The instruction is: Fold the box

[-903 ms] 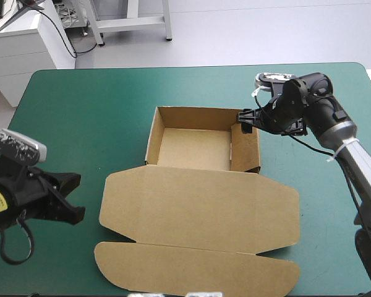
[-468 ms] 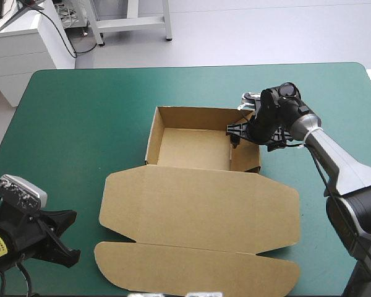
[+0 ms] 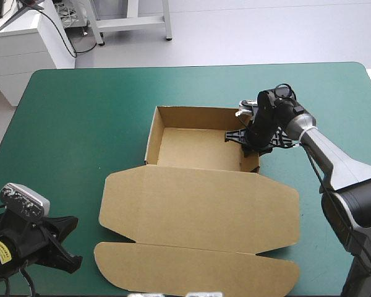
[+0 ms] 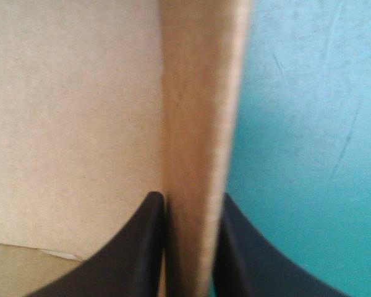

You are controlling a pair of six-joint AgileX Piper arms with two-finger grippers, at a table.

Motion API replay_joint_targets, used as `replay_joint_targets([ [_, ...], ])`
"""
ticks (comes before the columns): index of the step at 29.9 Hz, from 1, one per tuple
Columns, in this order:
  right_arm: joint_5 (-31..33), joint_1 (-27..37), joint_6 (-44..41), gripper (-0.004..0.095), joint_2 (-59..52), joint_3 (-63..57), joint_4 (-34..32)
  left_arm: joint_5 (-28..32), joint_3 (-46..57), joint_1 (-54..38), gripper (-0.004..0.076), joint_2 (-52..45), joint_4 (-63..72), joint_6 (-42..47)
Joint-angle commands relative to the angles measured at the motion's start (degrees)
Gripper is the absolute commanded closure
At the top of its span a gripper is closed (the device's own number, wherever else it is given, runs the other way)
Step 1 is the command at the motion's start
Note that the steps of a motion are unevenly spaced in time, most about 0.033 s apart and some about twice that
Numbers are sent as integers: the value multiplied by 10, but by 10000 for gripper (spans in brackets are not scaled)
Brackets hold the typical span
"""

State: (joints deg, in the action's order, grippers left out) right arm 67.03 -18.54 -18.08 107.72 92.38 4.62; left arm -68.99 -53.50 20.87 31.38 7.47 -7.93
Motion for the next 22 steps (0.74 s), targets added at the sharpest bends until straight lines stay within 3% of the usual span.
replay_joint_targets([
  [1,6,5,6,918,-42,14,-7,34,-13,2,732,2,7,-2],
  [9,12,7,43,927,-43,18,-17,31,-13,2,732,2,7,-2],
  [13,33,27,52,927,-52,40,-99,30,-13,2,732,2,7,-2],
  [17,47,93,86,927,-62,94,-143,30,-13,2,732,2,7,-2],
  [22,44,198,112,927,-63,147,-140,30,-13,2,732,2,11,-2],
])
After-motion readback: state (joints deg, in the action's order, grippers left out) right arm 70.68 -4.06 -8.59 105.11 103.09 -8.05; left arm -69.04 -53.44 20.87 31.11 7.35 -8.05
